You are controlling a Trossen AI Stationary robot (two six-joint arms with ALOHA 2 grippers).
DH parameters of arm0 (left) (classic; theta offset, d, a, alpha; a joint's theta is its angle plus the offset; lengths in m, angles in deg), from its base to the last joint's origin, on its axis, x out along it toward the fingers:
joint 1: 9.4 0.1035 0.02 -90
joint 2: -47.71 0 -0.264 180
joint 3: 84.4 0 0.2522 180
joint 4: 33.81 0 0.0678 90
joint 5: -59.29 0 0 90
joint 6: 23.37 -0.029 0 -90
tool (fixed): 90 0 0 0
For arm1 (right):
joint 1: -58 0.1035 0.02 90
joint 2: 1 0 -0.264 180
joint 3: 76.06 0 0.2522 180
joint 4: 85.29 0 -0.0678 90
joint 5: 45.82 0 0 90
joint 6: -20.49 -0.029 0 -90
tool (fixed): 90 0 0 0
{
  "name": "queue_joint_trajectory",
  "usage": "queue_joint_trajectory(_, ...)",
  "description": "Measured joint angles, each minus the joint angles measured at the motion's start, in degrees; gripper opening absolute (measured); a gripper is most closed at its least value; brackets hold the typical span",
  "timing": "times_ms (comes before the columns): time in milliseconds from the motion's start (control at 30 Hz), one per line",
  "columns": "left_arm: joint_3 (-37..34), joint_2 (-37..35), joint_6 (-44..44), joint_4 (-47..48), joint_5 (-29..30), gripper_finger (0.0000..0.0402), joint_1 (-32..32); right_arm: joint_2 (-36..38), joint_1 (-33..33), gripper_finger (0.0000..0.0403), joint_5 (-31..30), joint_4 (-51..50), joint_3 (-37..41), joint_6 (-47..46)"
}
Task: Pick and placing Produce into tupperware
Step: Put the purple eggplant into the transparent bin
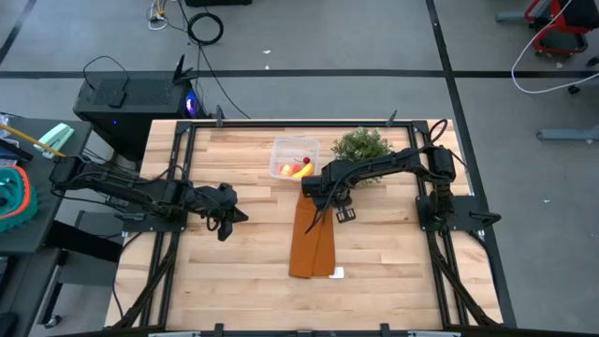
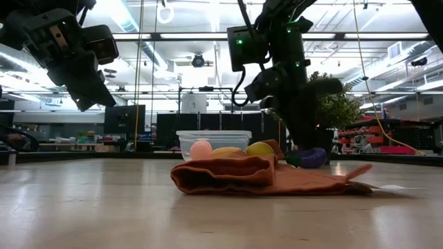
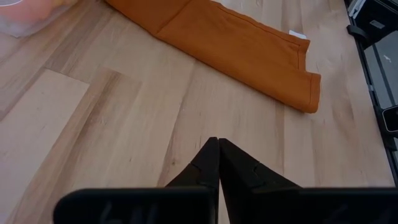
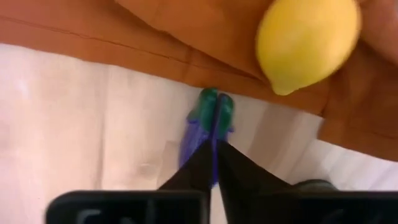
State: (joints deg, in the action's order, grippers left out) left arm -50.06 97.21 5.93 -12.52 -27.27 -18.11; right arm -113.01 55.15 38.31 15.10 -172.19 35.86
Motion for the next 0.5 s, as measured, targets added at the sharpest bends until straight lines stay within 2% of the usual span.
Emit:
queue_joint_trajectory(133,0.01,0.00,0.00,0.01,0.00,0.0016,0.02,0.00,0.00,0.0086,2.98,0.18,0.00,0.05)
queue_joint_trajectory(367,0.00,0.00,-0.02,0.02,0.43,0.0022,0.01,0.00,-0.73,0.0195,2.87,2.43,0.23,-0.42)
queue_joint_trajectory(500,0.01,0.00,-0.02,0.01,0.44,0.0015,0.01,0.00,-1.31,0.0232,2.49,2.45,1.61,-1.83)
